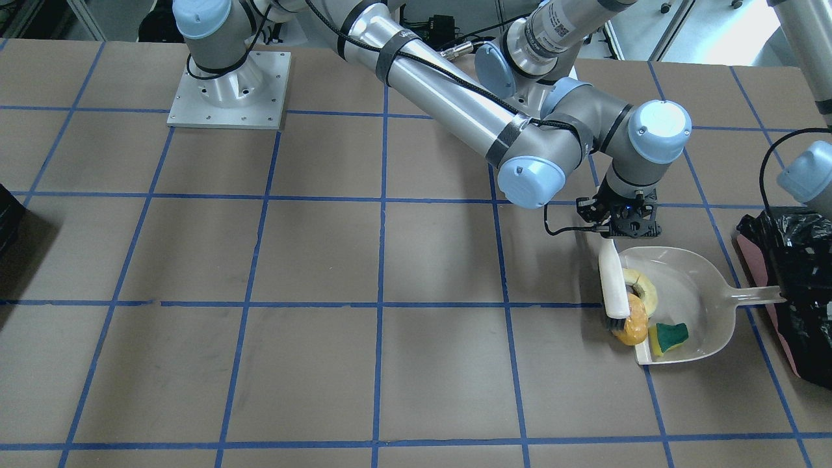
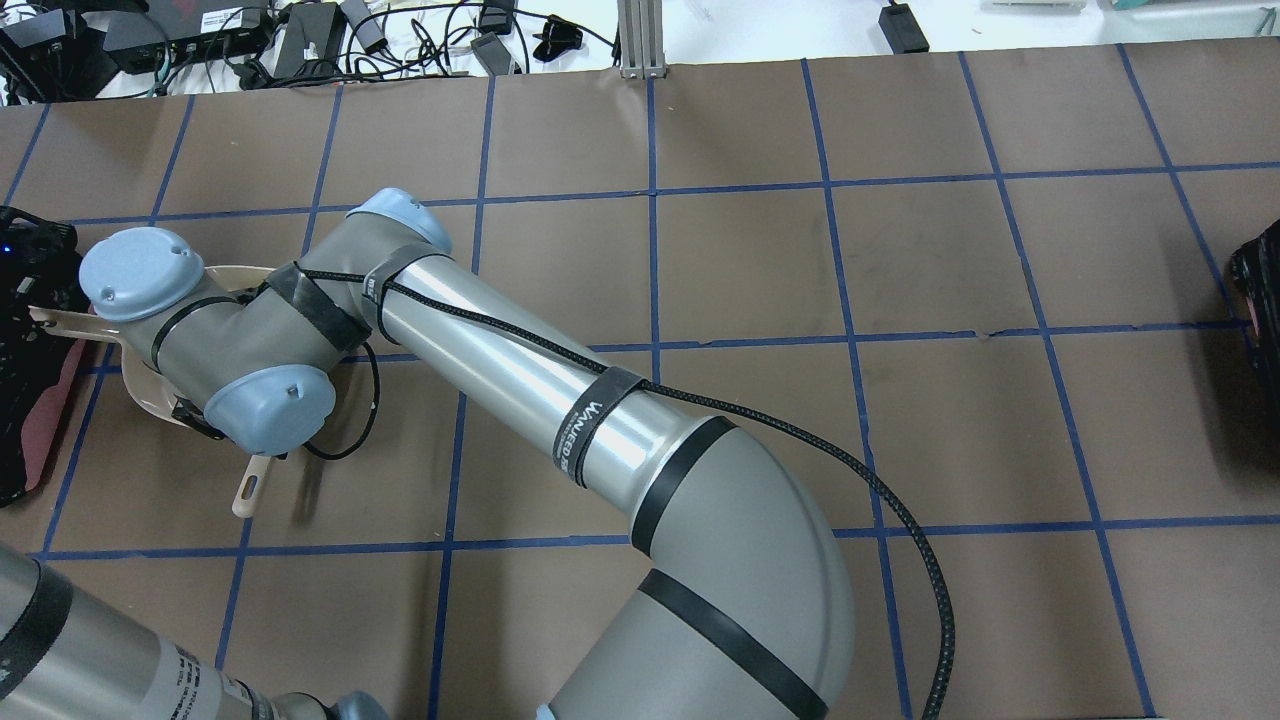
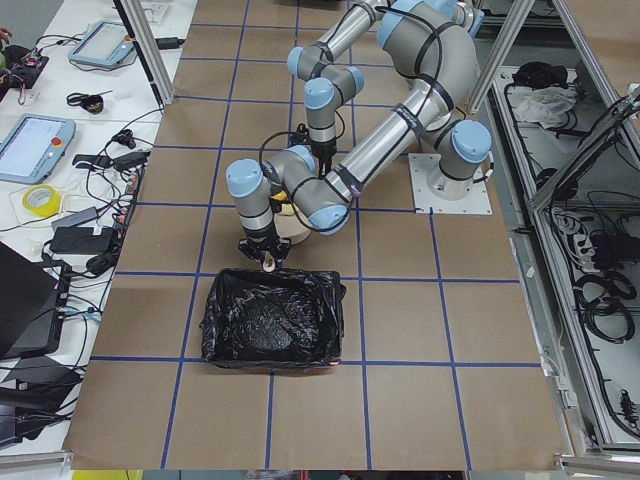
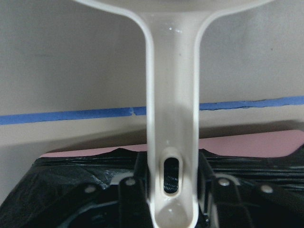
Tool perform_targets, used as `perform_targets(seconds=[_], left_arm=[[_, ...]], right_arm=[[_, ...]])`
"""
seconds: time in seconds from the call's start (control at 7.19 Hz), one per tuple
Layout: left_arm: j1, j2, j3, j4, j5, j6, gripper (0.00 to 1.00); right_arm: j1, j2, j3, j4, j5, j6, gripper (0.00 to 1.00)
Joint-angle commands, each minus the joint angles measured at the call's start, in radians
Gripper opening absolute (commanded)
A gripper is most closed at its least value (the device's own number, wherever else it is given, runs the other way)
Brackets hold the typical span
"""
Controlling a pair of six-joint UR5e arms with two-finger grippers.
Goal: Sweep and dump trash in nearest bin
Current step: 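Sweep the banana peel and bread into the dustpan with the right gripper's brush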
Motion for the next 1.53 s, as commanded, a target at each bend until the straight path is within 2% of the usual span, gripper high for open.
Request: perform_targets(seconds=[0.0,0.14,0.28,0.42,0.56,0.7,0.83,0.97,1.25,1.39], left_arm=[[-0.002,-0.003,-0.003,0.009,0.001,0.001,0.00],[-0.005,-0.002,-0.003,0.010,0.001,0.001,0.00],[-0.007,-0.002,-0.003,0.010,0.001,0.001,0.00],[-0.007,-0.002,-0.003,0.010,0.001,0.001,0.00],[-0.007,-0.002,-0.003,0.010,0.001,0.001,0.00],[-0.007,-0.002,-0.003,0.010,0.001,0.003,0.00],[-0.007,-0.002,-0.003,0.010,0.001,0.003,0.00],[-0.007,0.000,-0.003,0.010,0.001,0.003,0.00],[-0.007,-0.002,-0.003,0.010,0.001,0.003,0.00],[-0.007,0.000,-0.003,0.010,0.001,0.003,0.00]], right_arm=[[0.000,0.011,-0.028,-0.070,0.100,0.052,0.00],[0.000,0.021,-0.028,-0.127,0.157,0.072,0.00],[0.000,0.033,-0.028,-0.173,0.174,0.078,0.00],[0.000,0.034,-0.028,-0.227,0.238,0.111,0.00],[0.000,0.008,-0.034,-0.239,0.248,0.138,0.00],[-0.002,-0.038,-0.013,-0.145,0.218,0.117,0.00],[-0.018,-0.078,-0.010,-0.011,0.141,0.060,0.00],[-0.021,-0.075,-0.008,0.051,0.039,0.022,0.00],[-0.026,-0.014,-0.013,0.050,-0.135,0.018,0.00],[-0.028,0.016,-0.021,0.043,-0.136,0.012,0.00]])
